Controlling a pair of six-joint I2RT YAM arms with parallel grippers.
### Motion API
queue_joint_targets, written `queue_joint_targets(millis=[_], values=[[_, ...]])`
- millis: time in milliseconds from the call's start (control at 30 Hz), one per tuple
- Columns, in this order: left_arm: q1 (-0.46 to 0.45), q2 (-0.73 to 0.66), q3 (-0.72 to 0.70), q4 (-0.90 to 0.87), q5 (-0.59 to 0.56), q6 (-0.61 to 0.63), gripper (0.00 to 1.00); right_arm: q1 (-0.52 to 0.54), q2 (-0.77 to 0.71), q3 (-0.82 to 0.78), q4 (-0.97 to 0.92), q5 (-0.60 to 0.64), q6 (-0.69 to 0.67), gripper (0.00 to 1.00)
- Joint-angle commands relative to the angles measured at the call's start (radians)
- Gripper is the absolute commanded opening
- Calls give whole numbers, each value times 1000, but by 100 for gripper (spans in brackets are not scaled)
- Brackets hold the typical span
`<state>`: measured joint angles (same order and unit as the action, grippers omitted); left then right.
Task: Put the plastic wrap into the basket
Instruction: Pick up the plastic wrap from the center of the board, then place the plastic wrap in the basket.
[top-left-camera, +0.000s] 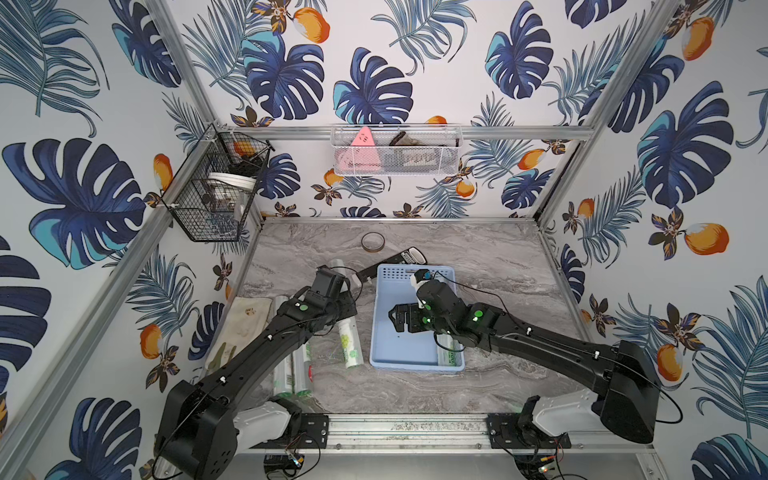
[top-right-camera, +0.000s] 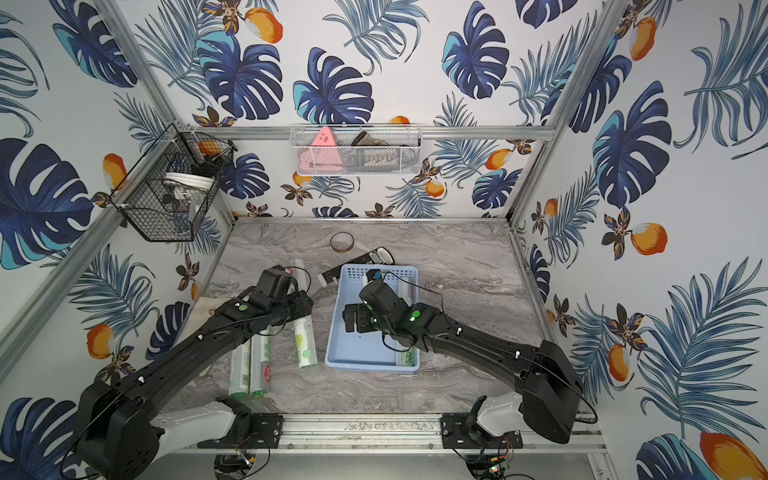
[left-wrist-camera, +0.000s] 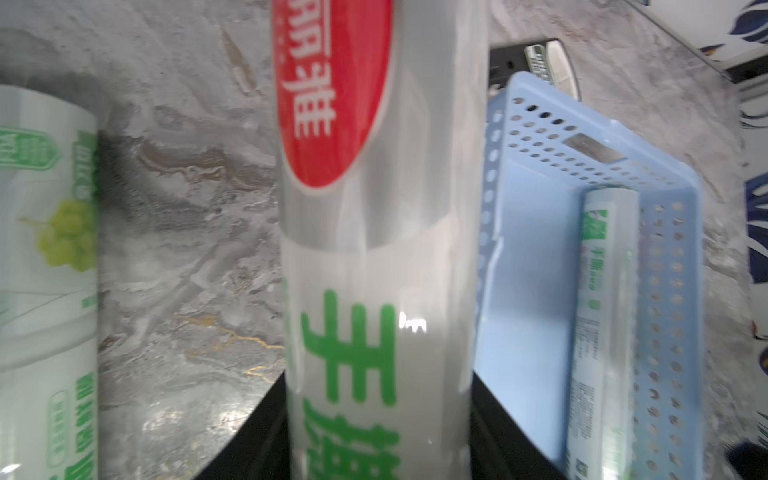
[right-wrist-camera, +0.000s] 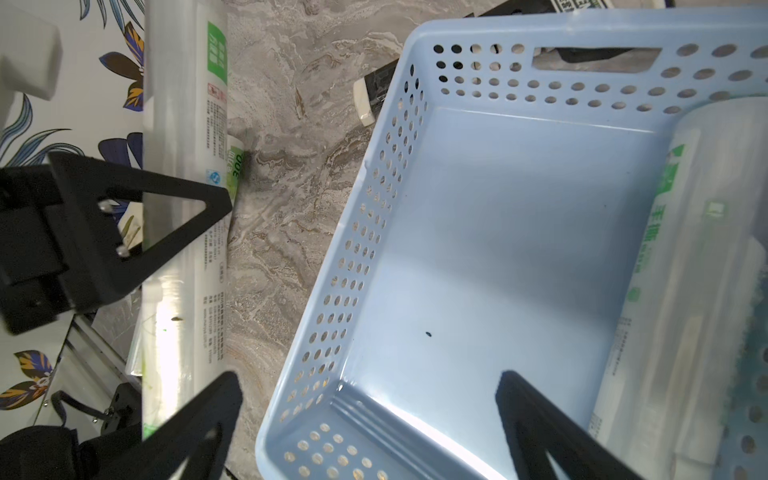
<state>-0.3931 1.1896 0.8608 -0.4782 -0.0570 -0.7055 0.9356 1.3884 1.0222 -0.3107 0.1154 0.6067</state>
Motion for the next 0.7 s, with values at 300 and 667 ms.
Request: queue_joint_targets(millis=[300,667], values=[[-218,104,154,74,-17,-6,32,-133,-109,-79,47,-115,59,100],[-315,276,248,166,12,-33,31,-205,-210,-156,31,-135,76,100]])
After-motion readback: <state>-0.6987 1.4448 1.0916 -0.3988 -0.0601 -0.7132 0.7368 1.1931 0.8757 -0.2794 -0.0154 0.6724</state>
